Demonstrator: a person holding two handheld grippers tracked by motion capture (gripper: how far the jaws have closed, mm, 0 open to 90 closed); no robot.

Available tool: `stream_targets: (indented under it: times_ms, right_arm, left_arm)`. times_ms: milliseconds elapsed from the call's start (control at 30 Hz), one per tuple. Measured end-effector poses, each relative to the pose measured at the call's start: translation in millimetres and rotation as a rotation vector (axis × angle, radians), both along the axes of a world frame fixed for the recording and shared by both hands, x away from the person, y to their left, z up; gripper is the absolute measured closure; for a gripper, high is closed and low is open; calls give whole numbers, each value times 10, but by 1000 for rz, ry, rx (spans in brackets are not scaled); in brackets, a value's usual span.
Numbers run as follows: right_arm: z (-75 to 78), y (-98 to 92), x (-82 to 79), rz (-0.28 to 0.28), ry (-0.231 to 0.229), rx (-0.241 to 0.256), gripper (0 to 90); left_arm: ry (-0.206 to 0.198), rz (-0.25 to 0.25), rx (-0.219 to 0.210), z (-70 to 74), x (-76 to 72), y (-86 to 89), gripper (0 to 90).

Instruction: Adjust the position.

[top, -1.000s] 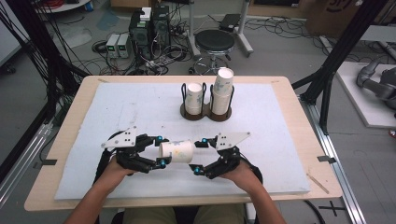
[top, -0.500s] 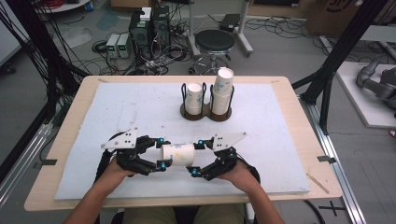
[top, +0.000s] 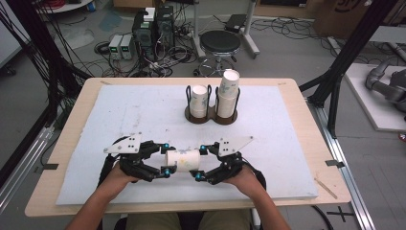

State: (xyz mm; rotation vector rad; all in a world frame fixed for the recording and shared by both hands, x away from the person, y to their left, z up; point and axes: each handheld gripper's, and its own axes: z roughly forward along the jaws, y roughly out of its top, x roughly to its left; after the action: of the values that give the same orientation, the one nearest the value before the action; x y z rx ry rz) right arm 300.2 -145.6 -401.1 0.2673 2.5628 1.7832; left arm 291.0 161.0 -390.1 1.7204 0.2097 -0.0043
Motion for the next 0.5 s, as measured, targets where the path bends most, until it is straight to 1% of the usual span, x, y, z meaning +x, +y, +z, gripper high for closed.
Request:
stream_targets:
  times_ms: [167, 267, 400, 500]
  right_arm:
    - [4, 0, -5, 10, -9, 10, 324]
    - [7, -3, -4, 12, -19, 5, 339]
    - [6, -3, -6, 11, -18, 0, 350]
    - [5, -10, -2, 8, -19, -7, 349]
  left_arm:
    - [16, -3, -8, -15, 0, 14, 371]
    - [17, -4, -7, -18, 0, 15, 370]
    - [20, -1, -6, -23, 1, 14, 369]
    - [39, 13, 1, -26, 4, 15, 363]
